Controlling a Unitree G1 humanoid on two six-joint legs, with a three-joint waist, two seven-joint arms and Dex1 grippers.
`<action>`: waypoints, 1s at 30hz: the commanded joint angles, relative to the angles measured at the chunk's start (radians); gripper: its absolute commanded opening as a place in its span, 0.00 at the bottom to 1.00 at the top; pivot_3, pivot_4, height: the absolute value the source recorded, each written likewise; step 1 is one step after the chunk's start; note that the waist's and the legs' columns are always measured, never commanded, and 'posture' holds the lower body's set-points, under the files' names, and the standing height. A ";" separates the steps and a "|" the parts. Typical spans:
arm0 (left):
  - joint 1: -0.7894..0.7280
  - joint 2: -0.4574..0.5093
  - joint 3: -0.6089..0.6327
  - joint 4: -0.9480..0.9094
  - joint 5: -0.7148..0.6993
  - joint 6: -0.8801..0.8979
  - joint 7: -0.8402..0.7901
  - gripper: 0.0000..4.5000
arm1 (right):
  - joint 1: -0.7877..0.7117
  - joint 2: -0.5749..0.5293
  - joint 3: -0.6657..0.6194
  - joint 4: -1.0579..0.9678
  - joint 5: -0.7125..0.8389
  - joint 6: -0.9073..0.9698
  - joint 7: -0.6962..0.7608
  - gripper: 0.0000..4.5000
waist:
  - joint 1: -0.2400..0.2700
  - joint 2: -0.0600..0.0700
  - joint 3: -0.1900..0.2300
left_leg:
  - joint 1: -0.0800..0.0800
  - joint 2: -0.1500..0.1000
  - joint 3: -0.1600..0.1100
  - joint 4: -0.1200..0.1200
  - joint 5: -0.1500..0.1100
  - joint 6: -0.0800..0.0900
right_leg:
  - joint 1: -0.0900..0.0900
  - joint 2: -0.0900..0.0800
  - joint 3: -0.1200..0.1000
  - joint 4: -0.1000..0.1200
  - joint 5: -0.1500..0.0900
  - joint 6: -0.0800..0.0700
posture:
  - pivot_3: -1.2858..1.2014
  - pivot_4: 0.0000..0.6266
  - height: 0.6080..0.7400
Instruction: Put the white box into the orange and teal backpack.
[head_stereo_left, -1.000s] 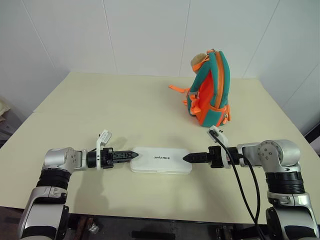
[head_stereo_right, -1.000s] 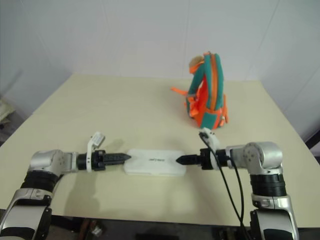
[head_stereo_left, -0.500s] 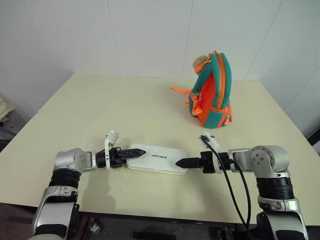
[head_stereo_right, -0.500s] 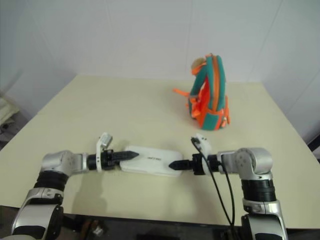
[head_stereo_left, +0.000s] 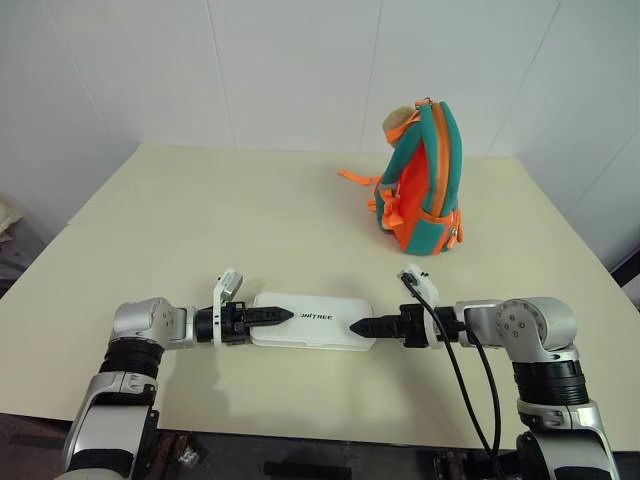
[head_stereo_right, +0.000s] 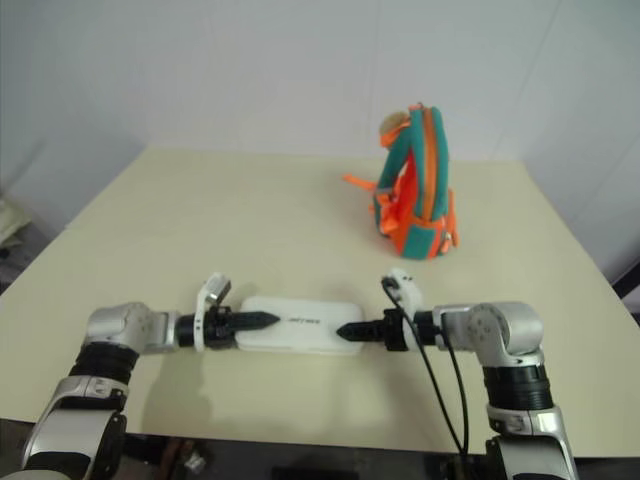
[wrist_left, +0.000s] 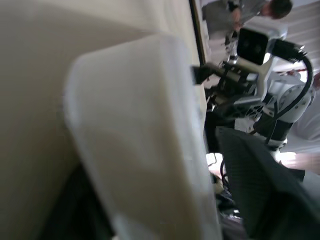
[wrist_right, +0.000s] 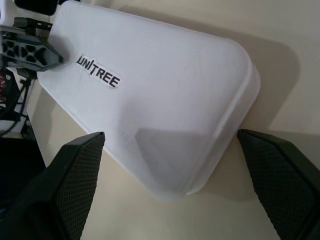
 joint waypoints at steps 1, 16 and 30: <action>0.023 0.027 -0.014 -0.054 -0.003 0.006 0.006 0.36 | 0.015 -0.013 -0.003 -0.033 0.015 -0.030 0.006 1.00 | -0.001 0.000 0.000 | 0.000 0.000 0.000 0.000 0.000 0.000 | 0.000 0.000 0.000 0.000 0.000 0.000 | 0.52 0.24 1.00; 0.173 0.107 0.202 -0.302 -0.091 -0.194 0.018 0.29 | -0.019 -0.110 0.023 -0.047 -0.189 -0.497 -0.035 1.00 | -0.005 -0.001 0.001 | -0.009 0.001 0.000 0.001 0.002 -0.004 | -0.011 0.000 0.000 0.002 0.000 0.000 | 0.52 0.24 1.00; 0.363 0.080 0.368 -0.456 -0.208 -0.339 0.045 0.29 | -0.079 0.009 -0.076 -0.165 -0.401 -0.678 -0.445 1.00 | 0.001 -0.002 0.001 | -0.012 0.000 0.001 0.000 0.003 -0.005 | -0.015 -0.003 0.000 0.003 -0.001 -0.001 | 0.52 0.24 1.00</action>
